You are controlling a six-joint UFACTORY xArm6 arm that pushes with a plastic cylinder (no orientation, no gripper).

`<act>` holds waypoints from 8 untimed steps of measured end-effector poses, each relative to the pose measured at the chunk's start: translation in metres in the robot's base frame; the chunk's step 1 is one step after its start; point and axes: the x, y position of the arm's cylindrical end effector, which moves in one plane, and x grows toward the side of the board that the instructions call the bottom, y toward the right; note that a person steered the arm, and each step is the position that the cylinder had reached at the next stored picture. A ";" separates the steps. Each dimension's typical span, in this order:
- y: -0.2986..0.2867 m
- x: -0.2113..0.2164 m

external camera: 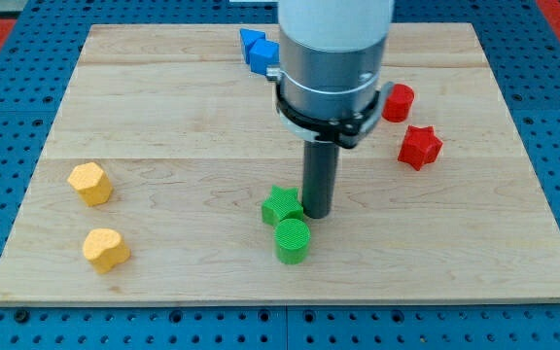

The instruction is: Move the green circle left to the green star

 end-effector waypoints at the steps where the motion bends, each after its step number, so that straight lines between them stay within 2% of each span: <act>1: -0.007 0.023; 2: -0.006 0.060; 3: -0.029 0.070; 5: -0.074 0.030; 6: -0.063 0.022; 7: -0.035 0.026; 8: -0.069 0.048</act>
